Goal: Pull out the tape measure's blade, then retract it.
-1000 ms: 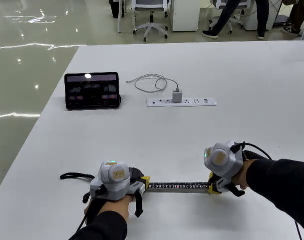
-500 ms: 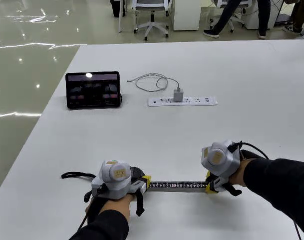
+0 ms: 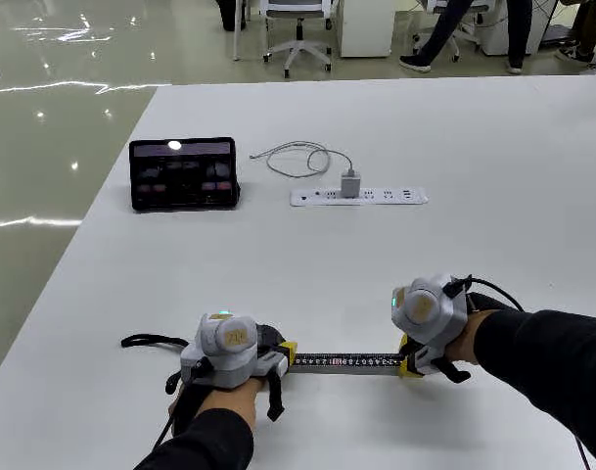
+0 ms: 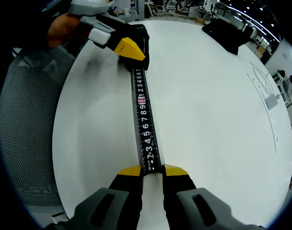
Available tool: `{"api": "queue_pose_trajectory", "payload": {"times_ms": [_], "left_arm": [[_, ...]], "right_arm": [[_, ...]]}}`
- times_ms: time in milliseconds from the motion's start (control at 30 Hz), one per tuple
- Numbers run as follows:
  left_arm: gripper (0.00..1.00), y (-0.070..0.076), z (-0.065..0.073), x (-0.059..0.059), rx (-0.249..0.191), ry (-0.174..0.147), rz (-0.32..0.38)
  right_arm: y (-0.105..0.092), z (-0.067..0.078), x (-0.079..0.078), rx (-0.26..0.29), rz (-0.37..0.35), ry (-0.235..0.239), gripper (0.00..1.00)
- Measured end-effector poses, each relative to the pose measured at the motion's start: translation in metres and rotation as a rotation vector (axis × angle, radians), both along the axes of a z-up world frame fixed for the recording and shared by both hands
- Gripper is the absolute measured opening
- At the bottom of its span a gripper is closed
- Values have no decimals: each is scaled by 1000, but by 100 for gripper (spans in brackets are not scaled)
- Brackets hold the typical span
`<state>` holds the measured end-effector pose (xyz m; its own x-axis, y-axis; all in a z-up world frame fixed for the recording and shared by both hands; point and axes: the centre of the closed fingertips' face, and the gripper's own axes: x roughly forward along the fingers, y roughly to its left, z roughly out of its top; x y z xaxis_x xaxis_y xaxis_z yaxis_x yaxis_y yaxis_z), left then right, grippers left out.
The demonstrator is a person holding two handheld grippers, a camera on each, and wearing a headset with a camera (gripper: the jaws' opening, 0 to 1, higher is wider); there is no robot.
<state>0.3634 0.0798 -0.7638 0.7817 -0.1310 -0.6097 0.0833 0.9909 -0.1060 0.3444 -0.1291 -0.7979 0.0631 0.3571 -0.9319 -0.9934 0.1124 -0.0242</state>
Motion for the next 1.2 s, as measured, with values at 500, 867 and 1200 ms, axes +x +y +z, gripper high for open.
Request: {"api": "queue_pose_trajectory", "payload": {"times_ms": [500,867,1200], "left_arm": [[62,0,0,0,-2,1,0],[62,0,0,-1,-4,6,-1],[62,0,0,-1,-10,12,1]], "right_arm": [[7,0,0,11,-4,-1,11],[12,1,-1,18,-1,-2,11],[20,2,-2,16,3,-2,11]]}}
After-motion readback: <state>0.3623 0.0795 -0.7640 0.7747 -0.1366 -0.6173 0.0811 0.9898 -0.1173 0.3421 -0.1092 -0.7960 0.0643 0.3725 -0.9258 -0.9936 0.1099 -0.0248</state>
